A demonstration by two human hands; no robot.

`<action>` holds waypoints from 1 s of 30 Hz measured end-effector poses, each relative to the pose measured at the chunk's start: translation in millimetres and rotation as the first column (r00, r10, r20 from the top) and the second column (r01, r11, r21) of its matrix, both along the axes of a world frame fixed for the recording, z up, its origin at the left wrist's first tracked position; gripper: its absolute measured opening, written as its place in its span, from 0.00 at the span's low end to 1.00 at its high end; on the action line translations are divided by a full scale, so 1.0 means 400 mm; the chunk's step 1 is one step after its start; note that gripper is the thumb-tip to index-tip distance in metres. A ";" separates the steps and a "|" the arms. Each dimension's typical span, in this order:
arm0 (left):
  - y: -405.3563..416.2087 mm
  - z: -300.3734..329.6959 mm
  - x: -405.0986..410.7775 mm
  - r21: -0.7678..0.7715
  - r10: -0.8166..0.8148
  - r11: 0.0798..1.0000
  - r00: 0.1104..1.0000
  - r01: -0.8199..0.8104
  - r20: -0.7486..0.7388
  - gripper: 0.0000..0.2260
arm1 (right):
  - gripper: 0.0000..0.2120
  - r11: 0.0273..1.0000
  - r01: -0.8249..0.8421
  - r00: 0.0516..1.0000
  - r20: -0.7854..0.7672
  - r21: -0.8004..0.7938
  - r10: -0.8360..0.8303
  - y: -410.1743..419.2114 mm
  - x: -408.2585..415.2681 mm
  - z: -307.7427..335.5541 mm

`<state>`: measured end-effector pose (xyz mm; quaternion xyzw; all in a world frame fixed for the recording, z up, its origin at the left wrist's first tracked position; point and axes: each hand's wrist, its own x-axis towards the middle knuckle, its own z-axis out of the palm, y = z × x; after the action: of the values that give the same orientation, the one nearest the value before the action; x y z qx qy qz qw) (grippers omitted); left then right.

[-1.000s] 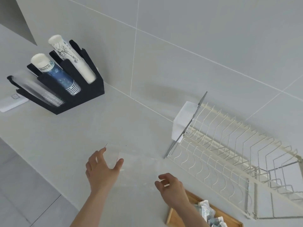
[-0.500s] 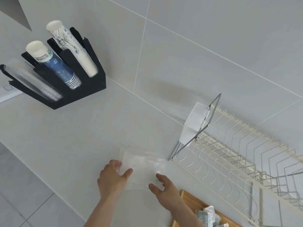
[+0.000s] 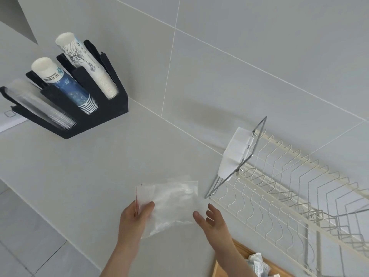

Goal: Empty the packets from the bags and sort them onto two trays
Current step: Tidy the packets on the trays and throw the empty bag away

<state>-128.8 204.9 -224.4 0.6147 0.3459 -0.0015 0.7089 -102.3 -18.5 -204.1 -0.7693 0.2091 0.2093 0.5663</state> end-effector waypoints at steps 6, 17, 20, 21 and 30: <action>0.006 0.036 -0.038 -0.129 -0.052 0.990 0.998 0.057 0.043 0.24 | 0.34 0.953 -0.079 0.992 -0.073 0.292 0.105 -0.013 -0.005 0.016; -0.053 0.040 -0.111 -0.180 -0.106 0.979 0.992 0.092 -0.073 0.35 | 0.04 0.969 0.186 0.982 0.008 0.161 -0.189 -0.083 -0.088 0.022; -0.091 0.045 -0.122 -0.125 -0.114 0.987 0.991 0.105 -0.071 0.21 | 0.04 0.966 0.218 0.974 0.026 0.139 -0.224 -0.116 -0.118 0.037; -0.105 0.050 -0.122 -0.121 -0.120 0.986 0.990 0.111 -0.068 0.20 | 0.04 0.964 0.229 0.971 0.036 0.134 -0.236 -0.130 -0.128 0.043; -0.260 0.061 -0.128 -0.133 -0.386 0.915 0.922 0.381 -0.019 0.14 | 0.06 0.895 0.442 0.892 0.078 0.058 -0.445 -0.310 -0.232 0.052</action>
<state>-179.9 100.9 -200.1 0.6241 0.2335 -0.1761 0.7246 -194.9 -142.6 -183.3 -0.6988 0.3496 0.0442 0.6225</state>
